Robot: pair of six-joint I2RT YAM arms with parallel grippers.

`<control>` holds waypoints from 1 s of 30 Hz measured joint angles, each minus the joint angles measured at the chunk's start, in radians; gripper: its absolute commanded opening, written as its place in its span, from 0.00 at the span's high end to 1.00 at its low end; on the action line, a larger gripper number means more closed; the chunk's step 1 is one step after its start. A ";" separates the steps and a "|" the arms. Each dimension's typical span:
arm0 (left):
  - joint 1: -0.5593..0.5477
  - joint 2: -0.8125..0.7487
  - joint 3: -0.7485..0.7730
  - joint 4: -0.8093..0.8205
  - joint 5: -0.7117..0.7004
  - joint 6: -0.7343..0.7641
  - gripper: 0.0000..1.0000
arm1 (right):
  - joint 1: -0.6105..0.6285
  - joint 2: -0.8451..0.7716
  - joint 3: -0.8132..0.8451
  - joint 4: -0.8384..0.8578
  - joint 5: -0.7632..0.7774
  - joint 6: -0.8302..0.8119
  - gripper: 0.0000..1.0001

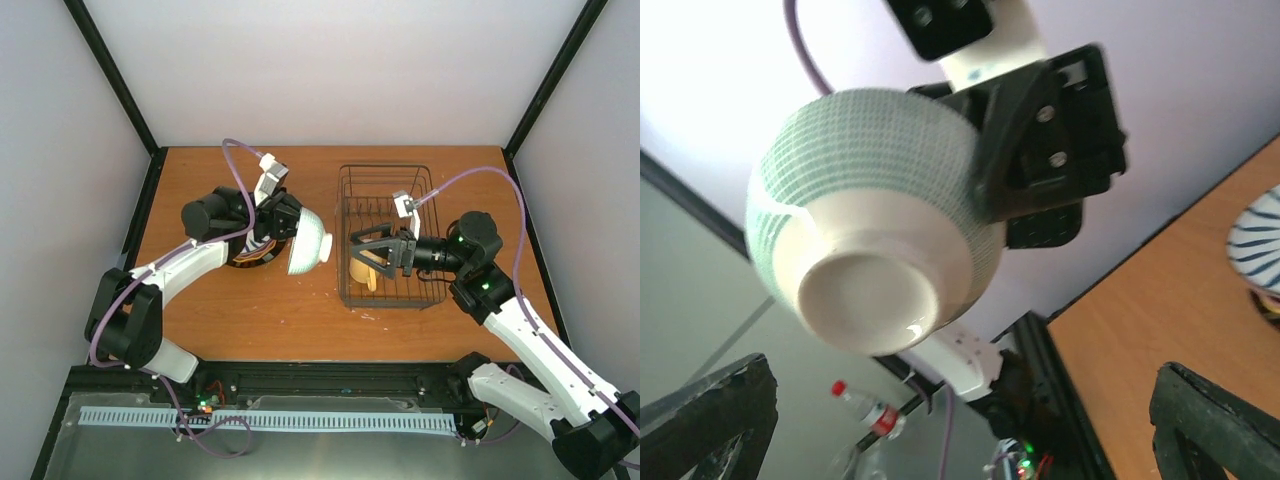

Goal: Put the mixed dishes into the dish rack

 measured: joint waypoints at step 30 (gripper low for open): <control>0.000 0.026 0.028 0.000 0.009 -0.015 0.99 | 0.002 0.171 -0.072 0.528 -0.213 0.309 0.07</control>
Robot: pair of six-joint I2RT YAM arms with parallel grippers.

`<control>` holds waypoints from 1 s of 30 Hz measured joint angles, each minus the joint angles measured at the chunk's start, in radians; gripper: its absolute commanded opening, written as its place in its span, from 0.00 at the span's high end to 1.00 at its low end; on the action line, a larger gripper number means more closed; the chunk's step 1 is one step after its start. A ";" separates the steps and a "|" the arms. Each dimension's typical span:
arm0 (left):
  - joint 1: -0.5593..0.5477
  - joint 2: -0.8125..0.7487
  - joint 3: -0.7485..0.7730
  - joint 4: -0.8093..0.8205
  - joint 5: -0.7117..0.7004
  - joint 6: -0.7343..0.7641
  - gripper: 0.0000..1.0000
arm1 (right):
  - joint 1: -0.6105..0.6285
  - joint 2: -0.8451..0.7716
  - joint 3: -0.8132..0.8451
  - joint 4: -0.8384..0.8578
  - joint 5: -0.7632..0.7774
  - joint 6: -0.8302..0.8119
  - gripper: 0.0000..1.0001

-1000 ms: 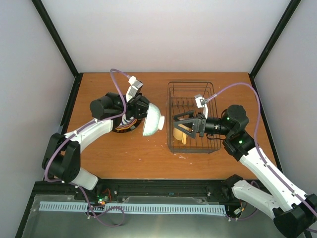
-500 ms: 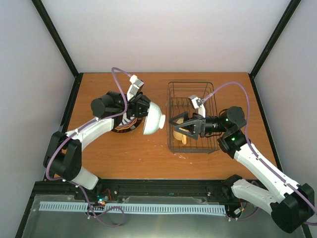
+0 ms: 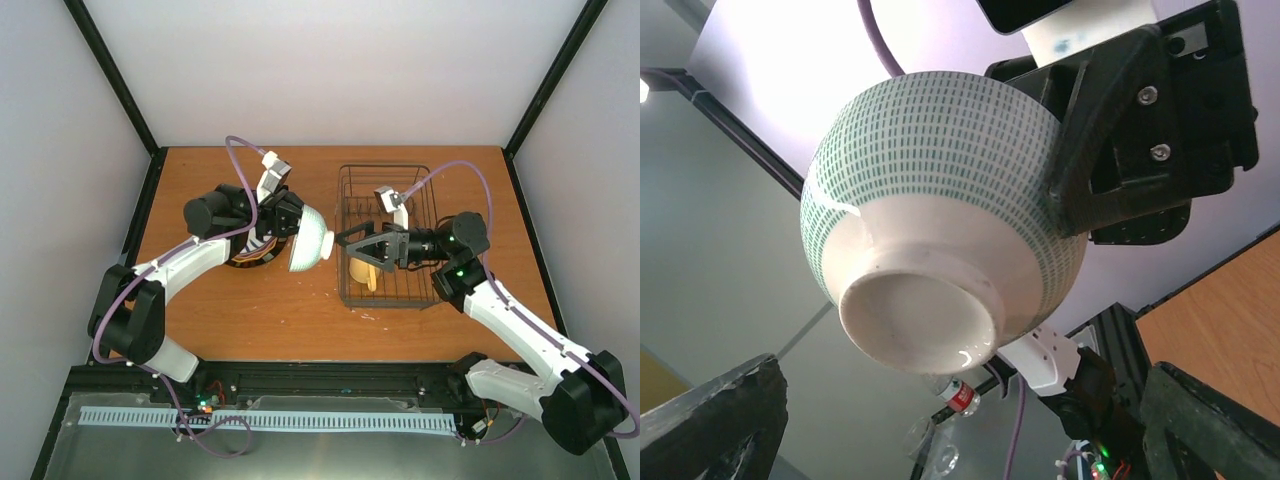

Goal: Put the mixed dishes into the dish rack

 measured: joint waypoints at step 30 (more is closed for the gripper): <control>0.009 0.034 -0.001 0.001 0.000 0.000 1.00 | 0.093 0.091 0.062 0.007 0.043 -0.001 0.50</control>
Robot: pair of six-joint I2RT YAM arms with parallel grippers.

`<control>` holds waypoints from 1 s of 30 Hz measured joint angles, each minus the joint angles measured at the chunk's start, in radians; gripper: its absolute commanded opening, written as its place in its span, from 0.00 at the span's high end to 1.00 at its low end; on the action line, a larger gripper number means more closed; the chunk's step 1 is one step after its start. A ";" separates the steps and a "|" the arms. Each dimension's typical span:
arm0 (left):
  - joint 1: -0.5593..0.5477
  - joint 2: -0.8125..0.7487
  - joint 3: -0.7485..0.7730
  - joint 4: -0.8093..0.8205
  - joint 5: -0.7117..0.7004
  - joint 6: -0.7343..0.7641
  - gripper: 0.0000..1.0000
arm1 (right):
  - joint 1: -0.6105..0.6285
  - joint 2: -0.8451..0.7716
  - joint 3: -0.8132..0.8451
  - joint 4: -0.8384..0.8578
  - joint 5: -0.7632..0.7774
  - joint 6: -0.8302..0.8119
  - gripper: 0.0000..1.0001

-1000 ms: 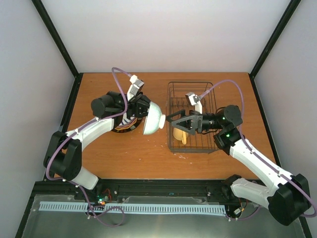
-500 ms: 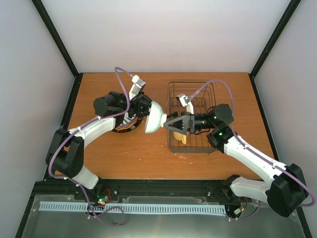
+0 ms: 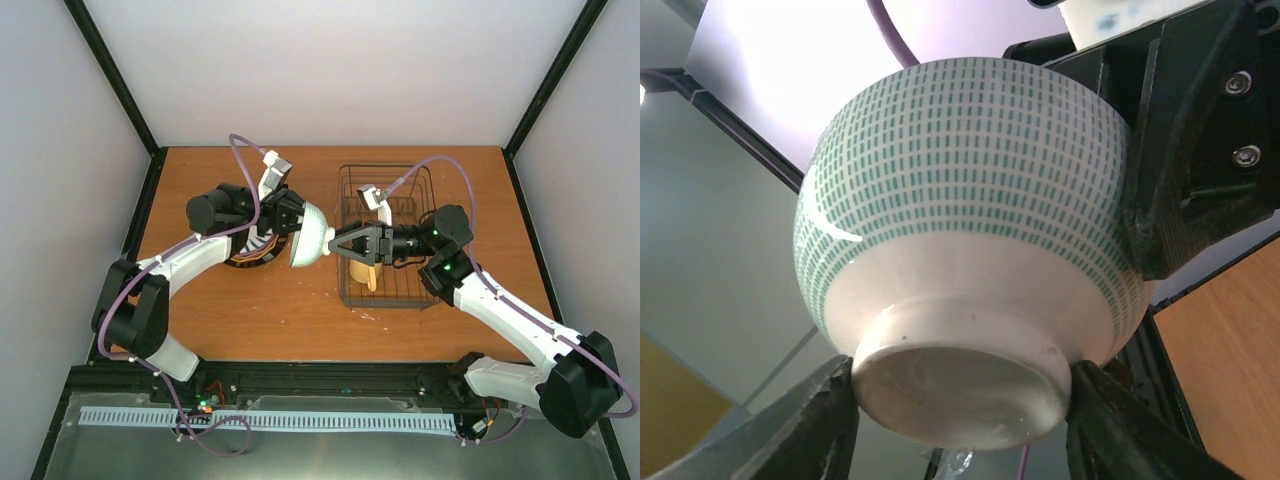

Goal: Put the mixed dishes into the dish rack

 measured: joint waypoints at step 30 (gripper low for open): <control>0.018 0.027 0.000 0.006 0.000 -0.017 0.91 | -0.008 0.013 0.001 0.003 0.010 0.032 0.97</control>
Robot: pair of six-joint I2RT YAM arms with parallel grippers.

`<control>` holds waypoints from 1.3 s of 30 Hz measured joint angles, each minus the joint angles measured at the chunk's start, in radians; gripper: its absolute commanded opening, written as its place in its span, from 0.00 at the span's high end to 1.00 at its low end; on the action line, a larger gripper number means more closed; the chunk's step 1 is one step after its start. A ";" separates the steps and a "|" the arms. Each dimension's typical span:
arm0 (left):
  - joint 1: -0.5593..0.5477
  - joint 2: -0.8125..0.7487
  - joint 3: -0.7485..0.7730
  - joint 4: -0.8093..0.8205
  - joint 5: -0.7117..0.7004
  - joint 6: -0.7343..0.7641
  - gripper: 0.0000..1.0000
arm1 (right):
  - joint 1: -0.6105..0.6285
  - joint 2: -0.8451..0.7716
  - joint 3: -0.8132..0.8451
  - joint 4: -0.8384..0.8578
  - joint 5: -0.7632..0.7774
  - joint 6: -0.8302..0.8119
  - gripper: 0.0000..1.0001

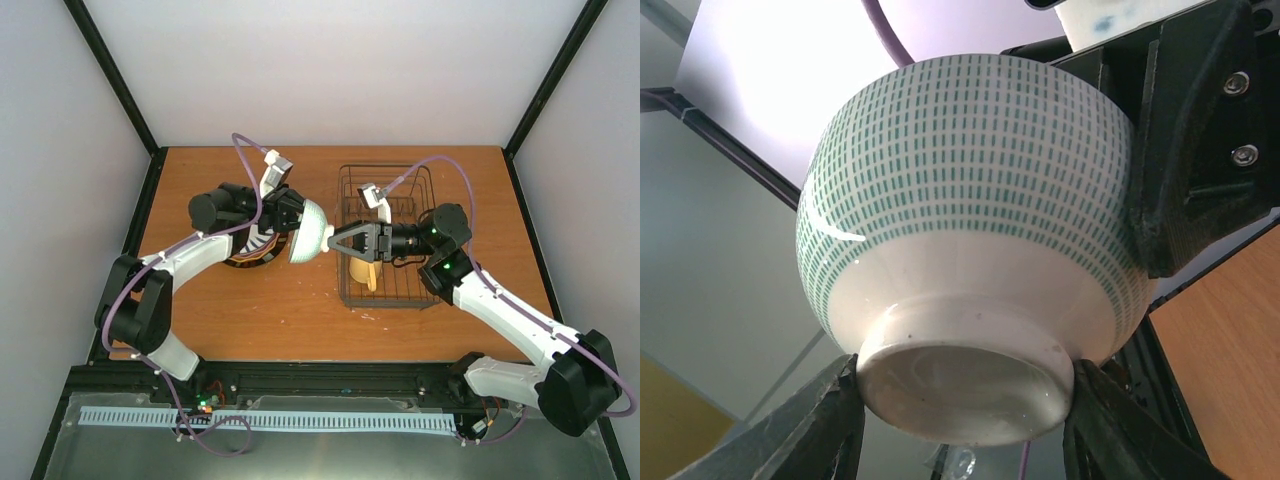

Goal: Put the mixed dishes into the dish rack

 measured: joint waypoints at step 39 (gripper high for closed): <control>-0.028 0.010 -0.033 -0.019 -0.049 0.150 0.17 | -0.008 -0.062 0.038 -0.277 0.129 -0.221 0.97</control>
